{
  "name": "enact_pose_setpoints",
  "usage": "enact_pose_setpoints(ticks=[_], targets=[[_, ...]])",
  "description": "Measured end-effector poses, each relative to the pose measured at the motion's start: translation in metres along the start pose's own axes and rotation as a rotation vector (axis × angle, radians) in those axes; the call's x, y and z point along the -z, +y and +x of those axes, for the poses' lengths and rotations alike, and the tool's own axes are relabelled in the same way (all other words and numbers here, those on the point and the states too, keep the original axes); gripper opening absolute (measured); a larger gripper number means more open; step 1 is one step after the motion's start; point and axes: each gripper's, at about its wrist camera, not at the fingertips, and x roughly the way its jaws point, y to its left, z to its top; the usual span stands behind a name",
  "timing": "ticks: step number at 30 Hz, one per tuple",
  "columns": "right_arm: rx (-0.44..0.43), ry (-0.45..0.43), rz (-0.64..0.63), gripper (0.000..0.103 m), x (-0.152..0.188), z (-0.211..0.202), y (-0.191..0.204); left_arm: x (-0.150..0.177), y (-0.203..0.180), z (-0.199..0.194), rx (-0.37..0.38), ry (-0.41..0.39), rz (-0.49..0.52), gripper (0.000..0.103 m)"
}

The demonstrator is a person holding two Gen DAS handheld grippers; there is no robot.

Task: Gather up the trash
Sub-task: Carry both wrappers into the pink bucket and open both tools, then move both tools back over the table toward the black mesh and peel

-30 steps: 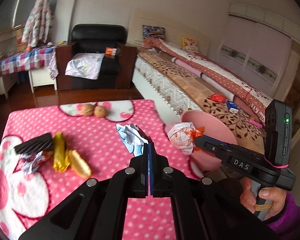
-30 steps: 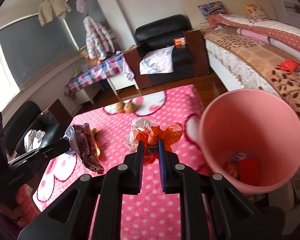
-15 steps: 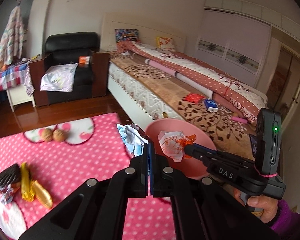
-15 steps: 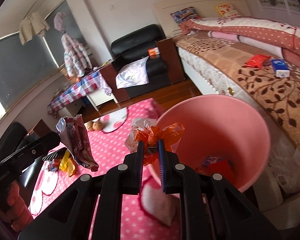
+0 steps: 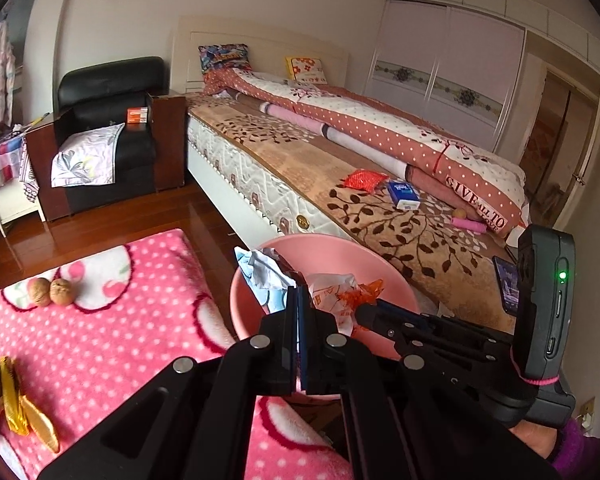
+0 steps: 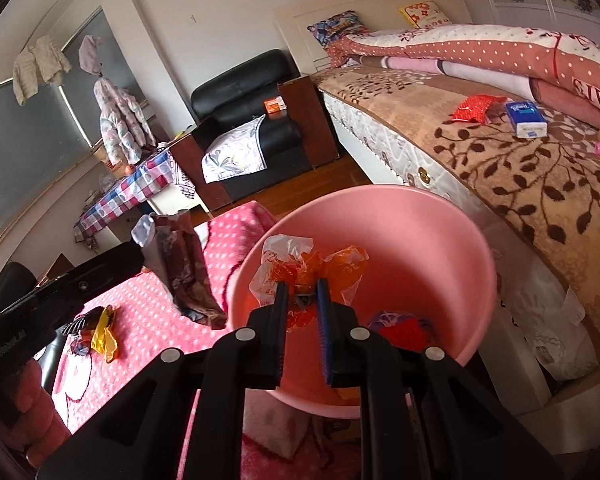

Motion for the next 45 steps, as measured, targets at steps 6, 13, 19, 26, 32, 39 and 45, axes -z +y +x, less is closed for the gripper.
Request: enact_pose_setpoints(ticks=[6,13,19,26,32,39,45], targets=[[0.01,0.017,0.015,0.014,0.002,0.006,-0.008,0.0,-0.002,0.015,0.015,0.03,-0.007,0.0],[0.016,0.029,0.024,0.014,0.003,0.012,-0.01,0.002,0.004,0.017,0.02,0.038,-0.039,0.007],[0.018,0.028,0.032,0.015,0.004,0.014,-0.011,0.002,0.009,0.01,0.009,0.019,-0.053,0.036],[0.032,0.052,0.048,0.015,0.004,0.017,-0.009,0.007,0.014,0.0,-0.001,0.018,-0.061,0.044],[0.037,0.053,0.048,0.02,0.004,0.015,-0.005,0.01,0.022,-0.011,-0.006,0.01,-0.086,0.049],[0.024,0.043,0.037,0.031,0.005,0.01,0.002,0.015,0.029,-0.026,-0.017,-0.001,-0.104,0.049],[0.01,0.034,0.019,0.031,0.006,0.003,0.013,0.021,0.036,-0.041,-0.034,-0.012,-0.123,0.05]])
